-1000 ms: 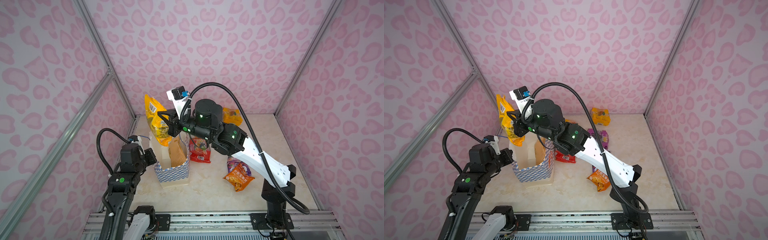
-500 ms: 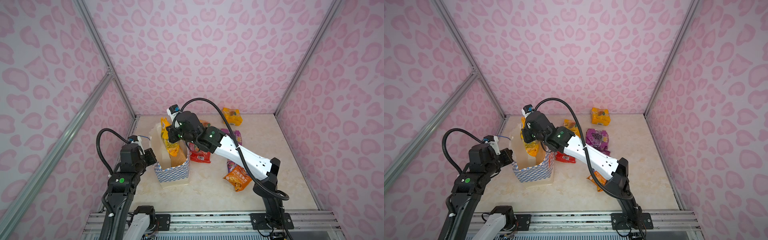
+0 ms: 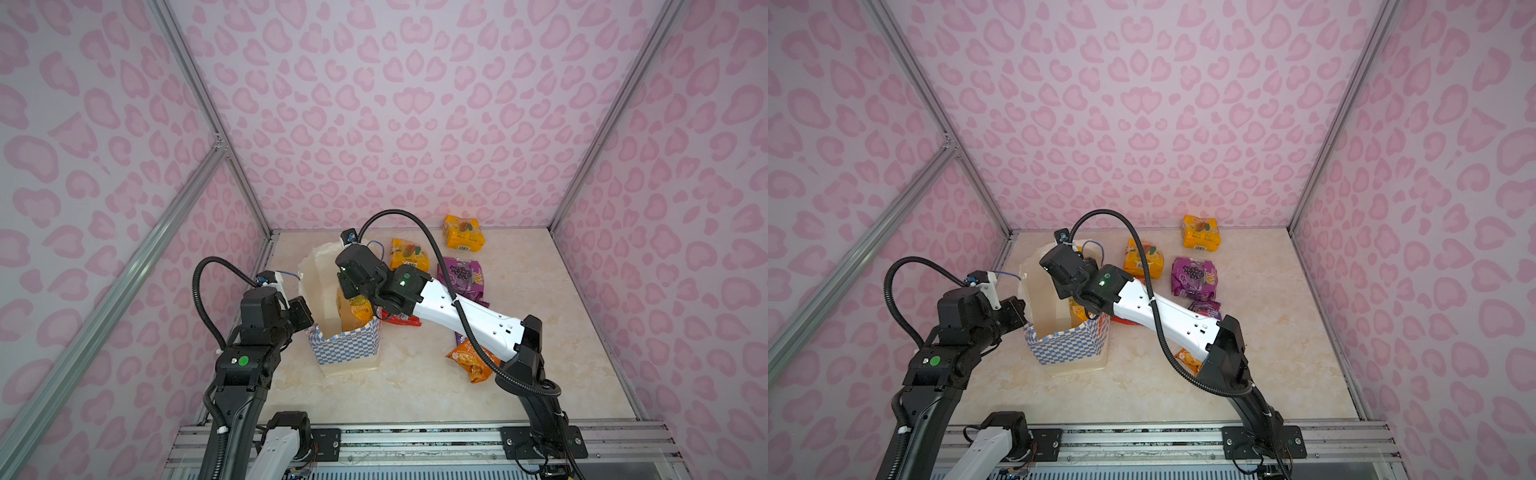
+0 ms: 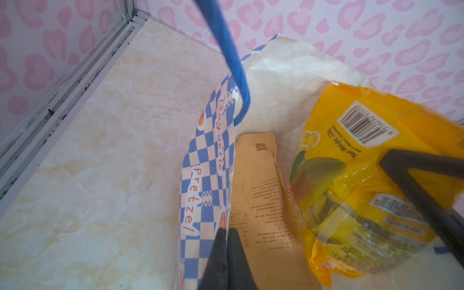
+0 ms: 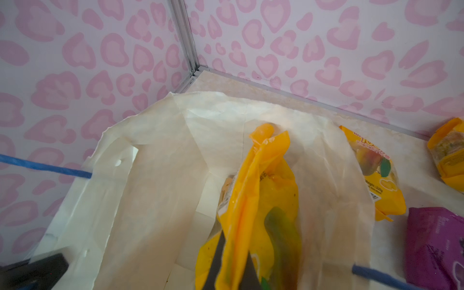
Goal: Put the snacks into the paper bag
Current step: 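Lower the yellow mango pack into the bag and open the right gripper, then move the right gripper back to the orange chip bag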
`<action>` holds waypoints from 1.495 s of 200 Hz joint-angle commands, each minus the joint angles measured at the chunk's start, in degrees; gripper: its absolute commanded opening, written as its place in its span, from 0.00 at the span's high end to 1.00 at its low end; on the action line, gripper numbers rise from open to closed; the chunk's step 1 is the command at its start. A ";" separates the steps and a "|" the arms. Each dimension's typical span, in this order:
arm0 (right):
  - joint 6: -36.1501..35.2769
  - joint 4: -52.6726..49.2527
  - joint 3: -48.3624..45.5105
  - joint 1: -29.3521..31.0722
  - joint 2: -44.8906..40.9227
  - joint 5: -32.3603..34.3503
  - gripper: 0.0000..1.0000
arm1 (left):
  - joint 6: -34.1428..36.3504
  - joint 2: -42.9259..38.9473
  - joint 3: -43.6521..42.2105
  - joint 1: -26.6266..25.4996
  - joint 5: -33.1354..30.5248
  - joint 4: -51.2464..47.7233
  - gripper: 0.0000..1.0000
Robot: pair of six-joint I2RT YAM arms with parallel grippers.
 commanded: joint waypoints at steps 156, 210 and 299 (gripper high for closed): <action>-8.34 5.14 -9.19 2.50 -18.68 -1.79 0.12 | 0.39 0.08 -0.15 0.00 -0.90 0.78 0.97; 1.75 6.37 -40.17 -8.63 -41.84 1.73 0.02 | 0.23 0.49 -0.15 0.08 -0.96 0.61 0.97; 22.03 -1.34 -82.45 -30.16 -68.11 -12.91 0.02 | 0.30 1.38 -0.24 0.01 -0.57 0.64 0.97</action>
